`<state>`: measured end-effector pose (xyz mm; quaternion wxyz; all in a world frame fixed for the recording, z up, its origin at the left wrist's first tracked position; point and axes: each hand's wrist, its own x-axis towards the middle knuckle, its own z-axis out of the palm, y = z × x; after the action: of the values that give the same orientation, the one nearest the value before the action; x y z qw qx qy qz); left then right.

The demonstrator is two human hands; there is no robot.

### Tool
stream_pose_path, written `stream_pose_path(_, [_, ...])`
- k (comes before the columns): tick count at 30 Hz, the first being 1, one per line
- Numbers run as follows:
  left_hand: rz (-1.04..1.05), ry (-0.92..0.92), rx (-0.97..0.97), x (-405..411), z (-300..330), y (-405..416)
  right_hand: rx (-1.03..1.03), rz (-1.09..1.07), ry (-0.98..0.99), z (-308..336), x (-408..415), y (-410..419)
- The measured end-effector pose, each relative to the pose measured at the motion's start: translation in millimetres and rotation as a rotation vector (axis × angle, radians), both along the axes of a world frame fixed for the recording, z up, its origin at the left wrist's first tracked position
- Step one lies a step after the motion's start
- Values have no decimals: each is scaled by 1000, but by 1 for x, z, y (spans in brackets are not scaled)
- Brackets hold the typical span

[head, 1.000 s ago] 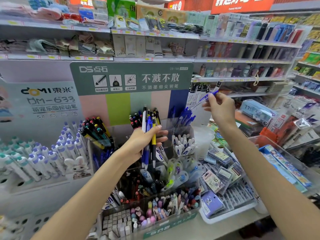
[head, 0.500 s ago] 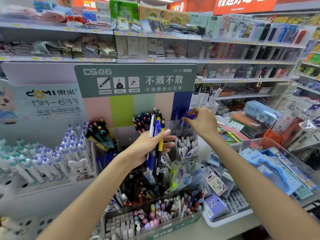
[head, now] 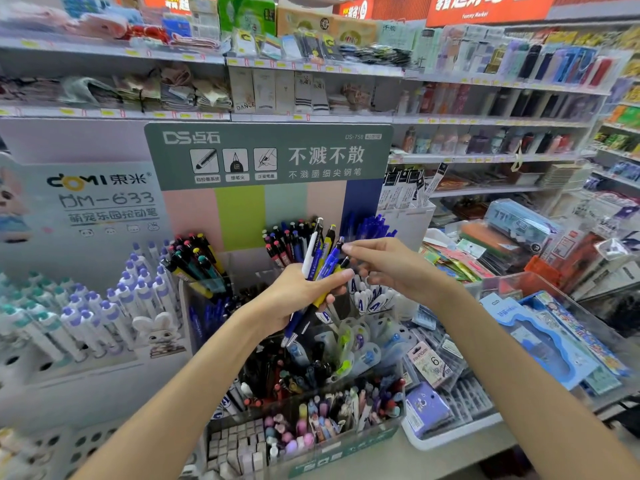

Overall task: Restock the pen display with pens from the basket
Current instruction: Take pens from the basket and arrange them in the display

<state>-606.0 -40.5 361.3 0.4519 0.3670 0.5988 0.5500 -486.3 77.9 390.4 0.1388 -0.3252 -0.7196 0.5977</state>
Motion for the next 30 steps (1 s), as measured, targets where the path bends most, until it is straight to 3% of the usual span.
stream_pose_path(11, [-56,26,41,-6,24,-1,-162,-143,371,1,-11,-11])
stream_pose_path(16, [-12,99,-29,-30,29,-21,-241,-418,655,15,-17,7])
stream_pose_path(20, [108,22,-4,-44,18,-34,146,-532,578,15,-18,21])
stream_pose_path(26, [216,-26,9,-46,7,-37,676,-405,203,-3,-36,24])
stream_pose_path(30, [211,-22,-7,-45,5,-36,834,-299,24,-9,-48,26])
